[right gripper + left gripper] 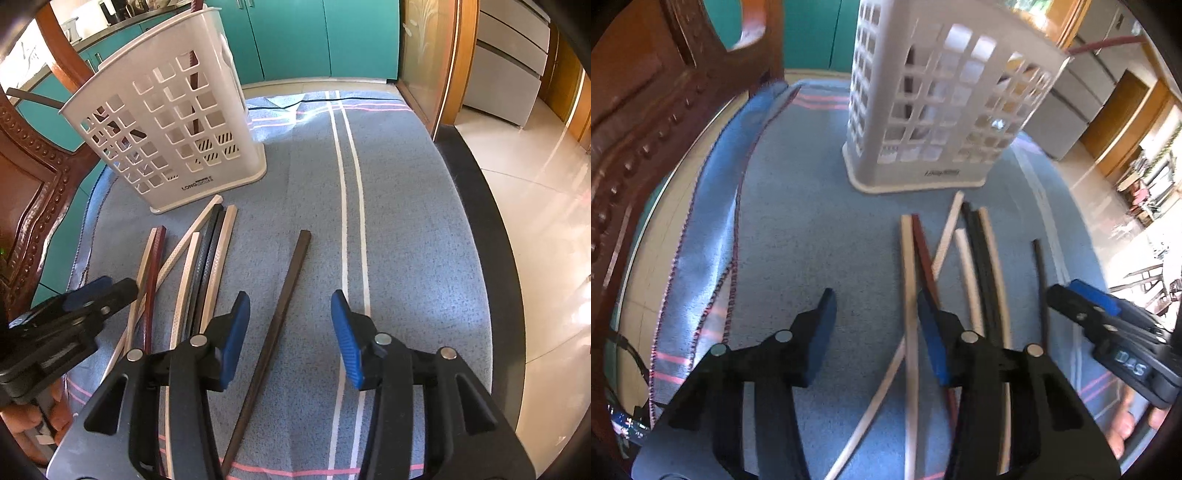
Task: Organize utensils
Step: 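Position right gripper over a dark brown chopstick while left approaches a light wood chopstick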
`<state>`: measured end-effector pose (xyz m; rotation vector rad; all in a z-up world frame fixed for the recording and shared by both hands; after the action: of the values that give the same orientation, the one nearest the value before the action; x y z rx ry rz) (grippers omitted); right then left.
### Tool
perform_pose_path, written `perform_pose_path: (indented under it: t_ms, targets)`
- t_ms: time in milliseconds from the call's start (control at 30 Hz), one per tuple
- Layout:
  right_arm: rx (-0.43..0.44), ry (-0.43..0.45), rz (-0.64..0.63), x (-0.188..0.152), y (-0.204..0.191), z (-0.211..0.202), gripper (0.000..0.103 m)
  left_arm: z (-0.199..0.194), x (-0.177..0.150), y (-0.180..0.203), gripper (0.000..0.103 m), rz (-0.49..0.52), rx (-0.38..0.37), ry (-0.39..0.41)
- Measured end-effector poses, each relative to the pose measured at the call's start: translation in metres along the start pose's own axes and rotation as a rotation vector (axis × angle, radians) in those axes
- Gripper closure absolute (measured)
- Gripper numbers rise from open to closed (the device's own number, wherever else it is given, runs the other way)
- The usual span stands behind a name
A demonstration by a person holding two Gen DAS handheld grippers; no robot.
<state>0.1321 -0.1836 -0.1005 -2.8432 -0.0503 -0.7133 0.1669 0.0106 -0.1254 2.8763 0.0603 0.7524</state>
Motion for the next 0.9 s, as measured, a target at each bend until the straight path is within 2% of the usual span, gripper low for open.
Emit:
perform_pose_path:
  t_ms: [300,367,433,733,900]
  targets:
    - [-0.024,-0.011,-0.004,-0.002,0.003,0.004,0.058,0.002,0.001,0.009,0.058,0.031,0.088,0.018]
    - [-0.036,-0.012,-0.01,-0.003,0.002,0.005,0.058,0.002,0.001,0.009,0.072,0.037,0.125,0.021]
    - [-0.039,-0.017,-0.017,-0.003,0.0,0.007,0.058,0.002,0.003,0.009,0.075,0.039,0.134,0.02]
    - [-0.053,-0.025,-0.031,-0.002,-0.007,0.012,0.057,-0.001,0.0,-0.001,0.075,0.028,0.144,0.014]
    - [-0.055,-0.026,-0.039,-0.002,-0.008,0.014,0.054,0.002,0.001,0.001,0.069,0.037,0.142,0.015]
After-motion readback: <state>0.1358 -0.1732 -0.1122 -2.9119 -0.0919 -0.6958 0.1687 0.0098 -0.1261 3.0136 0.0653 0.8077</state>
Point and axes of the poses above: each gripper's, at about its wrist camera, not at the fingertips, and z roughly the way its jaws point, y to its right, x to its top, the point moved 2 cm from there along z, roughly the way its jaws point, and after that the axes turned 2 degrees about x, right-handed, at the moved point
